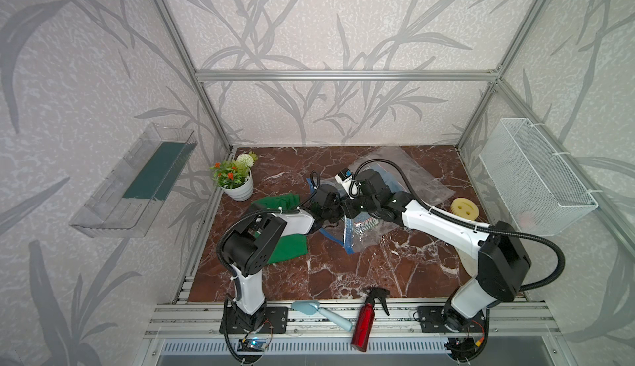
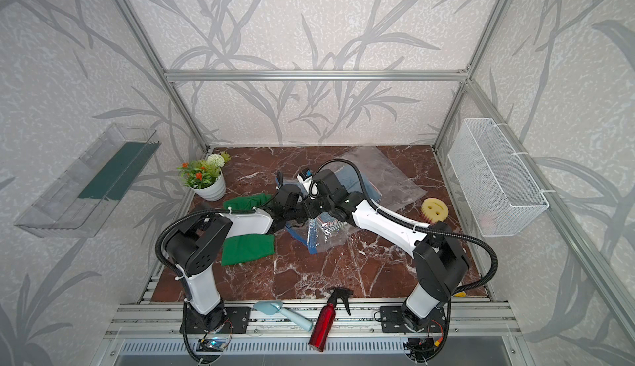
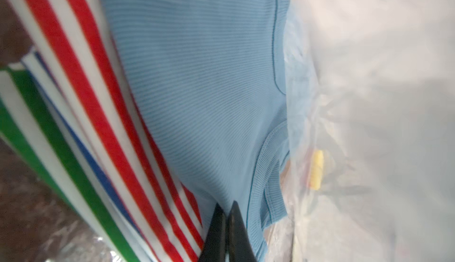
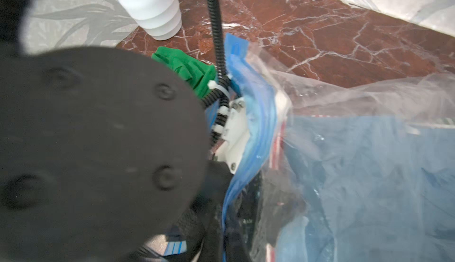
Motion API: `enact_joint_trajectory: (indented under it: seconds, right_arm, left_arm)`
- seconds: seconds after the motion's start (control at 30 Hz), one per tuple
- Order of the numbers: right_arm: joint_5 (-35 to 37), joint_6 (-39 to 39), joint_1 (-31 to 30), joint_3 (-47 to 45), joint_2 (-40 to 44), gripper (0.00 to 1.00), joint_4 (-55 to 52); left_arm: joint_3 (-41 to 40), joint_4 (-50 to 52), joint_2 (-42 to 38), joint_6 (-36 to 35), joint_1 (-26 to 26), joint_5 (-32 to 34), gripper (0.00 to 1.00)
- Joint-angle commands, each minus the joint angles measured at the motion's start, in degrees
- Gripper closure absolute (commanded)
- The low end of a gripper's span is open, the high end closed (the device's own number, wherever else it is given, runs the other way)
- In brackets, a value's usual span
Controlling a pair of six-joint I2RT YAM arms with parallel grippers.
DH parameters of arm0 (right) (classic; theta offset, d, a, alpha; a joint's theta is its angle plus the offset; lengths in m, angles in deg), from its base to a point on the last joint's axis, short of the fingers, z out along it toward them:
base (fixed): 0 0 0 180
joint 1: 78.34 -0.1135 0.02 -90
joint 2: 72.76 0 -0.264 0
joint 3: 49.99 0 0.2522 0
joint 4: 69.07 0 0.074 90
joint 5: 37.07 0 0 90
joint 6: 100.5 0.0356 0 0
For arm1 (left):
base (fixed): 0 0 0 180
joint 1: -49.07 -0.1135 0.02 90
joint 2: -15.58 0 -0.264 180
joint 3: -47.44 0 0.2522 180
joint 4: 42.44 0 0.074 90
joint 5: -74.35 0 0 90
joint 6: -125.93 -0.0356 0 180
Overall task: Take the tank top out of the vacuum bag
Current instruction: Take out the tank top from the vacuum bag.
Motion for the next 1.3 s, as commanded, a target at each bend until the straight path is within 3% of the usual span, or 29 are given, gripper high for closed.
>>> enact_joint_trajectory:
  seconds: [0.0, 0.4, 0.57, 0.8, 0.9, 1.03, 1.27]
  right_arm:
    - [2.5, 1.9, 2.3, -1.8, 2.7, 1.0, 0.1]
    - [5.8, 0.2, 3.7, 0.3, 4.4, 1.0, -2.0]
    - [7.2, -0.5, 4.0, 0.3, 5.2, 1.0, -1.5]
    - [8.5, -3.0, 4.5, 4.9, 4.7, 1.0, -4.5]
    - [8.8, -2.9, 4.6, 3.8, 4.3, 1.0, -4.5]
    - [9.2, -1.5, 4.9, 2.4, 4.2, 1.0, -4.4]
    - [8.9, -2.0, 5.4, 1.5, 3.5, 1.0, -5.5]
  left_arm:
    - [-0.9, -0.8, -3.6, -0.4, 0.4, 1.4, 1.0]
    - [-1.4, -0.2, -6.5, -1.0, 0.8, 1.9, 1.0]
    - [0.6, 5.3, -7.8, -1.5, 0.9, 2.2, 1.0]
    - [-0.6, 2.8, -7.3, -0.7, 1.0, 1.0, 1.0]
    - [1.6, 7.5, -9.6, -2.8, 1.0, 2.1, 1.0]
    - [1.9, 12.5, -14.6, 0.7, 1.5, 3.5, 1.0]
    - [-0.2, 32.2, -27.4, 1.5, 1.8, 12.6, 1.0]
